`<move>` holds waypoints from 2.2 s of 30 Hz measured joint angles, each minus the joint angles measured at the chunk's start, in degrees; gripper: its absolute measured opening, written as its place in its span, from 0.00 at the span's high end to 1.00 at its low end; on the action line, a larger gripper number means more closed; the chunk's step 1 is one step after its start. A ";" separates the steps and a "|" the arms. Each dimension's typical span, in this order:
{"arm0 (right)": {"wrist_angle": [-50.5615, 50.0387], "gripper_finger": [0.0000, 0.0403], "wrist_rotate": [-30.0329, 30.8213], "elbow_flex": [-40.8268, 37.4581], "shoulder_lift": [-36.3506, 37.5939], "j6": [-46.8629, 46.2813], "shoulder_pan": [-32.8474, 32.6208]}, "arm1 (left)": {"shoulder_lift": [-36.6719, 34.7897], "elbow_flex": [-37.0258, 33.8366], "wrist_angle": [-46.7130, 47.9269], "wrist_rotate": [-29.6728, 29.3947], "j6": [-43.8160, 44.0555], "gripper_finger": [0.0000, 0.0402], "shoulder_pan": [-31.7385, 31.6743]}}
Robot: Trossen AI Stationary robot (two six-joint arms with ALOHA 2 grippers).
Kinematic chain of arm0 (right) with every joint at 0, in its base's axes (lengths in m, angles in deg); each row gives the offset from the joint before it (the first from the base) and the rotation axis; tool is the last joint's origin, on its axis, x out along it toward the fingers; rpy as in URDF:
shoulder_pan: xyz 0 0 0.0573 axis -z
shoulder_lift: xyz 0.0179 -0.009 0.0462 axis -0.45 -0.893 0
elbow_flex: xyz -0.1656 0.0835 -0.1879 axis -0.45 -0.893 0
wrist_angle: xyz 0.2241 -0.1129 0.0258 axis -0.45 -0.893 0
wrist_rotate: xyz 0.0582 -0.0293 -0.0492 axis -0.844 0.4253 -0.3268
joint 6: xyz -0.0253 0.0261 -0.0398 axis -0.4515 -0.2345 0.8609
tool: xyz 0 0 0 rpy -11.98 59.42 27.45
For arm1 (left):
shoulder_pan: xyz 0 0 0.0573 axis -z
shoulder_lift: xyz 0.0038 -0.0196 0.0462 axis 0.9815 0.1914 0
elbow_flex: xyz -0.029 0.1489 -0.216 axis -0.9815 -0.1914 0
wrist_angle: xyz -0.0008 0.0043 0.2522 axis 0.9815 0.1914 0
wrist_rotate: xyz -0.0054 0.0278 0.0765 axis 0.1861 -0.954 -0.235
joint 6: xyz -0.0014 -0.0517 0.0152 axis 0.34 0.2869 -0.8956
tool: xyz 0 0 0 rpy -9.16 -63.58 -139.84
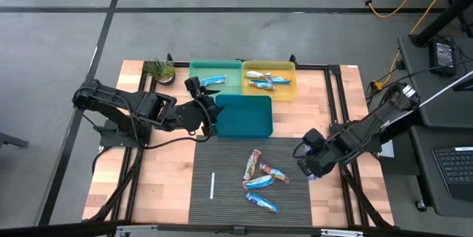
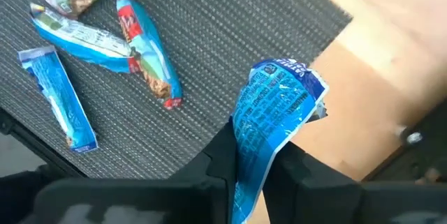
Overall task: Pick and place Granola Bars by type
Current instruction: Put the blue granola bar into the blue bin
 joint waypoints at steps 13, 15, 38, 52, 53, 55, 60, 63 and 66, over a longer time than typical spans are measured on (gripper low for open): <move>-0.54 0.86 1.72 0.00 7.75 28.71 16.55 | 0.00 0.00 0.00 -0.20 1.90 0.43 0.00; 0.22 0.86 0.38 0.00 8.17 35.81 20.80 | 0.00 0.00 0.00 -0.33 1.68 0.43 -0.02; 9.36 0.86 -18.94 15.08 -1.18 87.92 55.79 | 0.00 0.00 -0.74 -3.15 10.05 0.43 -0.79; 10.86 0.86 -19.01 25.09 -15.41 98.66 57.27 | 0.00 0.00 -0.75 -3.42 12.20 0.43 -0.74; 11.67 0.86 -19.00 25.09 -16.06 99.27 57.29 | 0.00 0.00 -0.74 -3.41 12.19 0.43 -0.74; 12.87 0.86 -19.01 25.09 -17.33 100.34 57.12 | 0.00 0.00 -0.74 -3.41 12.19 0.43 -0.74; 17.58 0.86 -21.66 23.90 -20.36 101.55 56.88 | 0.00 0.00 -0.74 -3.37 12.21 0.43 -0.74; 21.00 0.86 -24.56 21.80 -21.73 102.61 56.74 | 0.00 0.00 -0.74 -3.34 12.64 0.43 -0.74; 24.20 0.86 -24.95 18.75 -22.72 103.10 56.19 | 0.00 0.00 -0.74 -3.32 14.30 0.43 -0.74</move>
